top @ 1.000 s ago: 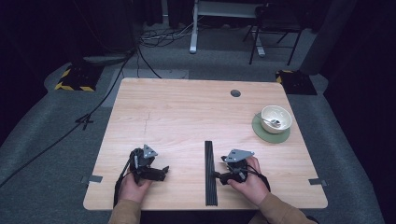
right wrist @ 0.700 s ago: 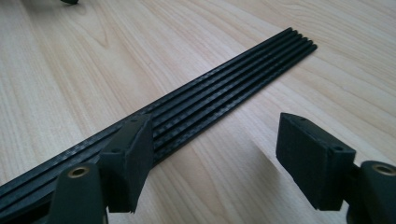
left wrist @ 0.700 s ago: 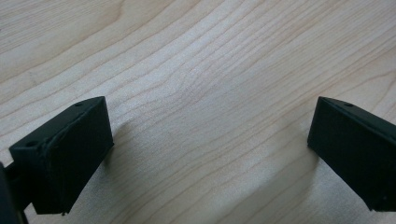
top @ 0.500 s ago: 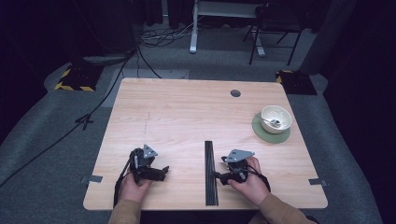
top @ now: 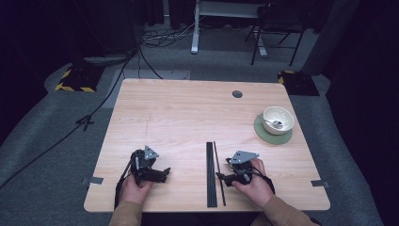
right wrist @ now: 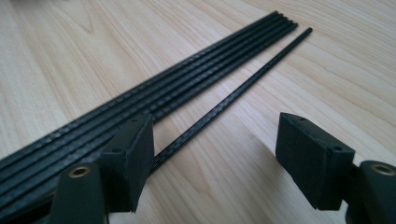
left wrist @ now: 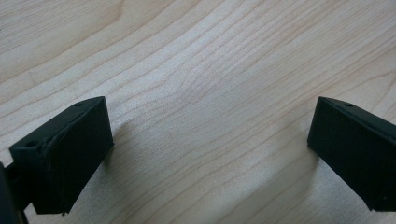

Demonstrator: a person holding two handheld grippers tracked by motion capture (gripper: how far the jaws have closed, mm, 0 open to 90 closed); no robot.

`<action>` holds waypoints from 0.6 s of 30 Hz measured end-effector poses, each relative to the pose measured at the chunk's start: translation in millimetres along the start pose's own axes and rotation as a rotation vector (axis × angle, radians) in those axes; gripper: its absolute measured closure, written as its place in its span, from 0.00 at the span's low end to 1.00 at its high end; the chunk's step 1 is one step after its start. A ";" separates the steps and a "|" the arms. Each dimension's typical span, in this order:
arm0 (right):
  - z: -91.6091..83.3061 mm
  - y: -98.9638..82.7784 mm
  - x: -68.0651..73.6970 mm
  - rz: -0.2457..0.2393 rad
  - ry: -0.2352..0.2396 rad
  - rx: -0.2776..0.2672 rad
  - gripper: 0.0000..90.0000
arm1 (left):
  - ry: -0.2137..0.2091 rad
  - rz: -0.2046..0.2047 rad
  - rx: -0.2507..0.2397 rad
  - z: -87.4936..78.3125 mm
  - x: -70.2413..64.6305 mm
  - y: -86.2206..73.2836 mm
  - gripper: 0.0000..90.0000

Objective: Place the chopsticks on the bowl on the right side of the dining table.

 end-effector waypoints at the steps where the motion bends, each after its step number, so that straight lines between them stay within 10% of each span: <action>1: -1.3 -1.2 -1.9 0.009 -0.006 0.005 0.32 | 0.004 0.001 -0.001 -0.1 0.3 0.2 0.00; 18: -14.0 -13.6 -34.7 0.045 -0.064 0.033 0.33 | 0.004 0.002 0.003 0.4 0.4 1.1 0.00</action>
Point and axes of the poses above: each handheld gripper's, and its own axes: z roughly forward along the jaws, y roughly out of its top, x roughly to its left, the point moved 5 cm from there along z, roughly forward along the jaws, and after that the axes turned 9 degrees about -y, right-handed, at the moved point
